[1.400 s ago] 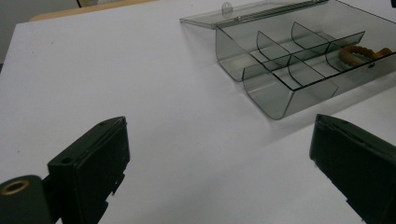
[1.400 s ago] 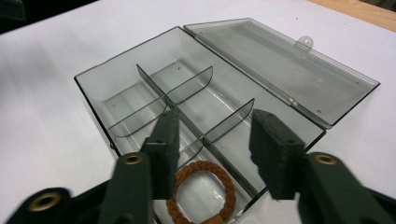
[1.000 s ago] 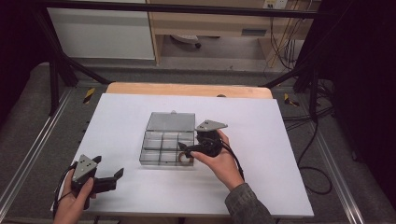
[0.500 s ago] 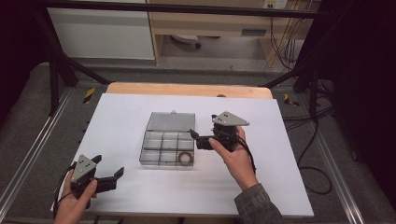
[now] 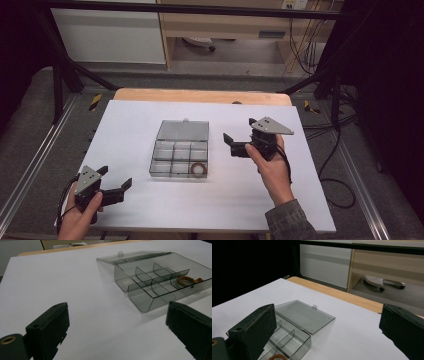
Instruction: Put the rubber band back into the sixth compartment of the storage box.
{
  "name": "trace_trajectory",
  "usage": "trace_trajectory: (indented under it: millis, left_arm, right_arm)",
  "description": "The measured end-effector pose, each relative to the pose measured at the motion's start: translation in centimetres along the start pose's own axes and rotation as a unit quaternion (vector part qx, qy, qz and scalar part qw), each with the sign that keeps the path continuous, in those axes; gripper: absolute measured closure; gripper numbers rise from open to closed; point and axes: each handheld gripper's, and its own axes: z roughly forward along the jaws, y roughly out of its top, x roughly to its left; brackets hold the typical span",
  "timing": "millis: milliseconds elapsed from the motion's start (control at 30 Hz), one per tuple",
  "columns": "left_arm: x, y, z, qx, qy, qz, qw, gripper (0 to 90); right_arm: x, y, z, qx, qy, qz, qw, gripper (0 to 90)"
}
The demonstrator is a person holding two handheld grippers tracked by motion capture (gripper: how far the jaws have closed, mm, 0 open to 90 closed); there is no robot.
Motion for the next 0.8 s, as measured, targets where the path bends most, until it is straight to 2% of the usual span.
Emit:
trace_trajectory:
  millis: [367,533,800]
  left_arm:
    - [0.0,0.0,-0.1,-0.002,-0.002,-0.002,1.0000,5.1]
    - [0.1,0.0,-0.1,-0.001,0.000,-0.002,1.0000,5.1]
    - [0.0,0.1,-0.2,-0.005,0.000,-0.002,1.0000,5.0]
  right_arm:
    - [-3.2,-0.2,-3.1,-0.003,-0.037,0.003,0.9993,2.8]
    - [-4.7,-1.0,-4.4,-0.002,-0.054,0.013,0.9984,2.4]
    - [-6.0,-2.6,-6.0,-0.010,-0.075,0.013,0.9970,4.2]
